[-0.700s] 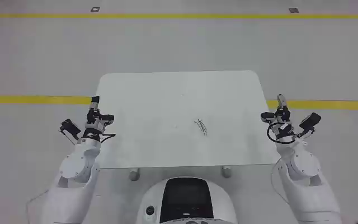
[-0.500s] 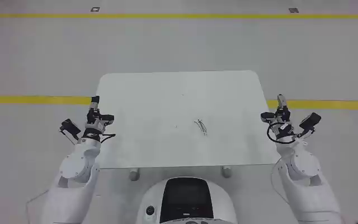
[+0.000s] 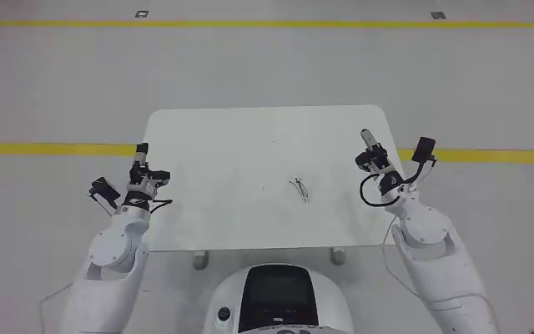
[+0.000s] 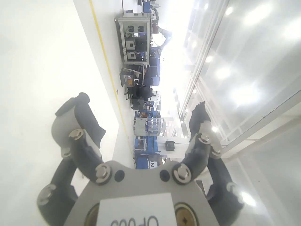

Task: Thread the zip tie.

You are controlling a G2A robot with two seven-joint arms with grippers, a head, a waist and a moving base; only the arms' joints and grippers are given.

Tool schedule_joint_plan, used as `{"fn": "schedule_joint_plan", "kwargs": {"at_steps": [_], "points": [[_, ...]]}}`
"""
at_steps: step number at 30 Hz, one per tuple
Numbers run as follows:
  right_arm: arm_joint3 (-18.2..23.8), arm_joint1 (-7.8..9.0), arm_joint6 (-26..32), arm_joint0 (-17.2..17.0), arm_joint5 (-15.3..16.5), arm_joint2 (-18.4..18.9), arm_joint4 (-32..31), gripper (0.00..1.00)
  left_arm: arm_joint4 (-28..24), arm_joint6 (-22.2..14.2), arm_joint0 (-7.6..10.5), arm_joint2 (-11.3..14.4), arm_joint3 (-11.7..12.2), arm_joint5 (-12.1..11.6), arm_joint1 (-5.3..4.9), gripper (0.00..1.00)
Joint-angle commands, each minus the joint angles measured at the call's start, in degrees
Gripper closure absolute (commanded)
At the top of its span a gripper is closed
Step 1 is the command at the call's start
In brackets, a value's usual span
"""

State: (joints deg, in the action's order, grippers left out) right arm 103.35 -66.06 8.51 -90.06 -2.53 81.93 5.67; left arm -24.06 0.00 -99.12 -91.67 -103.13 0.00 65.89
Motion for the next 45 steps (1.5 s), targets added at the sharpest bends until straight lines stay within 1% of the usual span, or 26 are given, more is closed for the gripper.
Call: {"fn": "schedule_joint_plan", "kwargs": {"at_steps": [1,12,14,17,20,22,24,25,28,29,31,41,43,45], "points": [[0.0,0.00,0.0,0.0,0.0,0.1,0.1,0.00,0.0,0.0,0.00,0.0,0.0,0.0,0.00,0.00],[0.0,0.00,0.0,0.0,0.0,0.1,0.1,0.00,0.0,0.0,0.00,0.0,0.0,0.0,0.00,0.00],[0.7,-0.02,0.0,0.3,-0.1,-0.4,-0.8,0.00,0.0,0.0,0.00,0.0,0.0,0.0,0.00,0.00],[2.6,-0.30,-0.5,2.0,-2.6,-3.0,-4.2,0.00,0.0,0.0,0.00,0.0,0.0,0.0,0.00,0.00],[3.3,-0.60,0.3,5.1,-5.5,-6.3,-8.6,0.00,0.0,0.0,0.00,0.0,0.0,0.0,0.00,0.00],[3.4,-0.87,1.8,7.9,-7.7,-9.2,-11.6,0.00,0.0,0.0,0.00,0.0,0.0,0.0,0.00,0.00],[2.5,-1.02,4.1,10.7,-9.7,-12.1,-16.3,0.00,0.0,0.0,0.00,0.0,0.0,0.0,0.00,0.00],[1.8,-1.19,5.5,12.7,-11.0,-14.2,-19.3,0.00,0.0,0.0,0.00,0.0,0.0,0.0,0.00,0.00],[-0.7,-1.74,8.7,17.0,-13.5,-18.9,-24.4,0.00,0.0,0.0,0.00,0.0,0.0,0.0,0.00,0.00],[-1.9,-2.02,10.0,18.7,-14.7,-21.1,-26.8,0.00,0.0,0.0,0.00,0.0,0.0,0.0,0.00,0.00],[-3.4,-2.47,11.3,20.9,-16.3,-23.8,-29.6,0.00,0.0,0.0,0.00,0.0,0.0,0.0,0.00,0.00],[-3.7,-2.54,11.5,21.1,-16.3,-24.2,-30.4,0.00,0.0,0.0,0.00,0.0,0.0,0.0,0.00,0.00],[-3.9,-2.49,13.6,21.9,-15.8,-24.6,-32.6,0.00,0.0,0.0,0.00,0.0,0.0,0.0,0.00,0.00],[-4.4,-2.41,17.8,23.9,-16.1,-24.9,-35.0,0.00,0.0,0.0,0.00,0.0,0.0,0.0,0.00,0.00]]}}
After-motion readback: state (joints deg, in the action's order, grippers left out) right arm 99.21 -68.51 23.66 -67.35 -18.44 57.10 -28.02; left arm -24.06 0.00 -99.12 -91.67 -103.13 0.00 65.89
